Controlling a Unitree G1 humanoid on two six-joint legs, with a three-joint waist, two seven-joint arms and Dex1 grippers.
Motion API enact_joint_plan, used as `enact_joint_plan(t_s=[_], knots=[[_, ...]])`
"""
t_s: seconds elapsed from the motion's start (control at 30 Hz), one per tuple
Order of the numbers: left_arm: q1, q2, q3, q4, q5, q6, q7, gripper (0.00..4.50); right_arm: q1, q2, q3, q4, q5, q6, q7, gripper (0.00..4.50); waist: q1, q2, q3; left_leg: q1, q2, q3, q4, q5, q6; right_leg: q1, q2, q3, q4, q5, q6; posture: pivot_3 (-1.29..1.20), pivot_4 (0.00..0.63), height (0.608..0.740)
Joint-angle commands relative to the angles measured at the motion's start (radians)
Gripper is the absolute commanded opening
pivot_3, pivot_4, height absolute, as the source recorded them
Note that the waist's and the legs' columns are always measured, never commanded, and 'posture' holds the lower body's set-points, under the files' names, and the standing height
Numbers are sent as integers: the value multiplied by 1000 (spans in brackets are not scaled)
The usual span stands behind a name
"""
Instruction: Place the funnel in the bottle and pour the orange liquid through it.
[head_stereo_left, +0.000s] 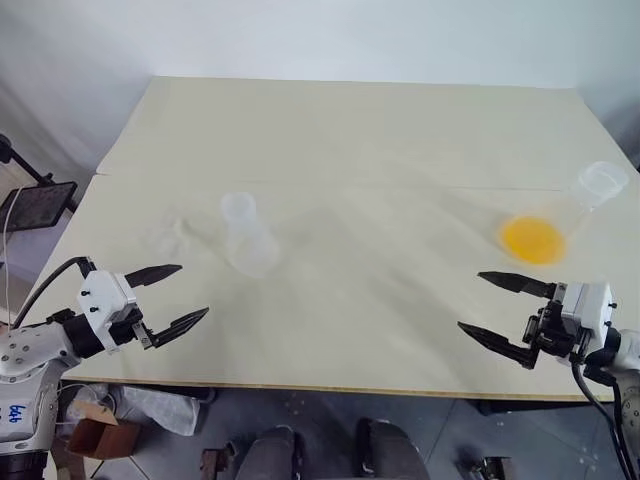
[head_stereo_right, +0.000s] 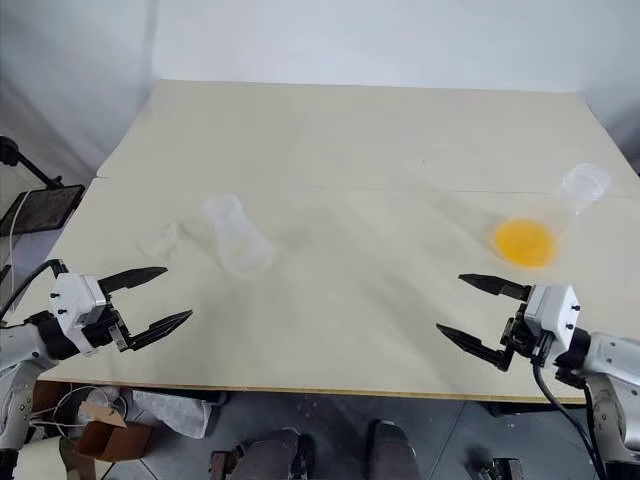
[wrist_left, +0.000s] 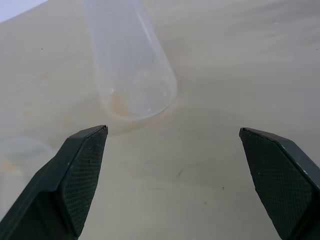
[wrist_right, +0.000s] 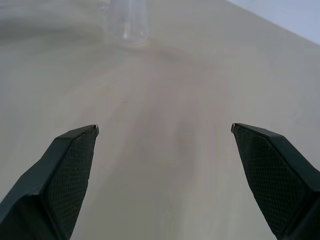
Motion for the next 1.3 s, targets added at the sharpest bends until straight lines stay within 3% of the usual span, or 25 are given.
enact_joint_plan(t_s=[0.03, 0.4, 0.67, 0.97, 1.13, 1.3], knots=[[-18, 9, 14, 7, 1, -10, 12, 4500, -1, 1, 3, -15, 0, -14, 6, 4470, 0, 0, 0, 0, 0, 0, 0, 0, 0, 0, 0, 0, 0, 0, 0, 0, 150, 740], [-9, 10, 51, 15, -84, 76, -6, 4500, -34, 10, 39, -42, 21, 32, -13, 4470, -1, 0, 0, 0, 0, 0, 0, 0, 0, 0, 0, 0, 1, 0, 0, 0, 150, 740], [94, -64, 165, 43, -111, 121, 98, 4500, -153, 113, 103, -182, 115, 175, -169, 4470, -6, 0, 0, 0, 1, 0, 0, 0, 0, -1, 1, 0, 2, 0, 0, 0, 150, 740], [207, -134, 223, 28, -140, 149, 123, 4500, -206, 140, 130, -200, 103, 189, -199, 4470, 7, -2, 0, 0, -2, -1, 0, 0, 0, 0, -3, -1, 2, 0, 0, 0, 150, 740], [36, -120, 94, -108, -183, 257, 172, 4500, -196, 129, 126, -155, 81, 172, -174, 4470, 22, -2, 0, 0, -2, -1, 1, 0, 1, 0, -4, -1, 2, 0, 0, 0, 150, 740], [-205, -127, -56, -77, -119, 334, 239, 4500, -180, 136, 121, -131, 68, 149, -151, 4470, 17, -2, -1, 0, -4, -1, 1, 1, 2, 0, -4, -1, 5, 0, 0, 0, 150, 740]])
